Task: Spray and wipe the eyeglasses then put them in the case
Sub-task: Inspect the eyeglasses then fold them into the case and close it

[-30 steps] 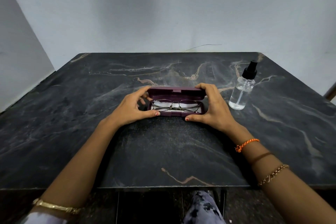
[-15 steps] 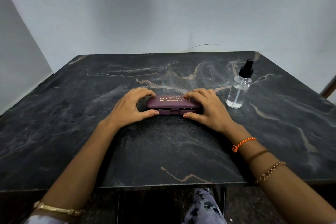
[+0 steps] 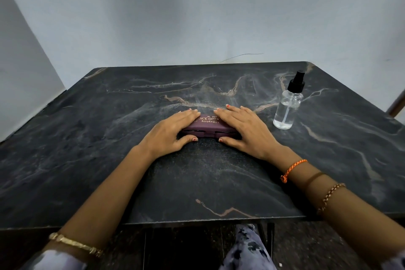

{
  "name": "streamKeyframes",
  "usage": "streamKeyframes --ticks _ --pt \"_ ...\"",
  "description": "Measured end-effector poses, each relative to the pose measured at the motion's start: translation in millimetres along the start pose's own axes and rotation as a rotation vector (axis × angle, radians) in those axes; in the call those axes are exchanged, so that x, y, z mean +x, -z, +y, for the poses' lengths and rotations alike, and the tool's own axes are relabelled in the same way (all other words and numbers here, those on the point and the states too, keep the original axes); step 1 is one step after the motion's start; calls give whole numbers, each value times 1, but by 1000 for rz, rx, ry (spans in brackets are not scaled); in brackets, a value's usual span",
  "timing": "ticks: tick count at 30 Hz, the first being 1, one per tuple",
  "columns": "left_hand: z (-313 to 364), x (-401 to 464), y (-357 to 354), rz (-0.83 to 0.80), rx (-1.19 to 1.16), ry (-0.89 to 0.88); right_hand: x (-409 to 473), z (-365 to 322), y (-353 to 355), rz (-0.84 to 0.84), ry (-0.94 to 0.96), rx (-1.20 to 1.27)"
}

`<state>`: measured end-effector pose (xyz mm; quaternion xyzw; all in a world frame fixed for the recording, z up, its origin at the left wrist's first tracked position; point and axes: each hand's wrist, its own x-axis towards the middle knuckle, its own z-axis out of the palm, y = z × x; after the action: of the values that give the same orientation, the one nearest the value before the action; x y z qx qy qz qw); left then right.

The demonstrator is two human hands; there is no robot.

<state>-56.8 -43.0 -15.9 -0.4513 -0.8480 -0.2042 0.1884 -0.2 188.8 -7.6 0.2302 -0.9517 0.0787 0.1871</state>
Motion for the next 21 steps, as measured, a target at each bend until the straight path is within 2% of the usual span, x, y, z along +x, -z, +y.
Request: streamKeyframes --ticks 8,13,21 --pt "8 0 4 -6 204 -114 0 -4 7 -1 132 -101" --pt "12 -1 6 1 265 -142 1 -1 9 103 247 -232" --pt "11 0 7 -20 299 -144 0 -5 5 184 253 -309"
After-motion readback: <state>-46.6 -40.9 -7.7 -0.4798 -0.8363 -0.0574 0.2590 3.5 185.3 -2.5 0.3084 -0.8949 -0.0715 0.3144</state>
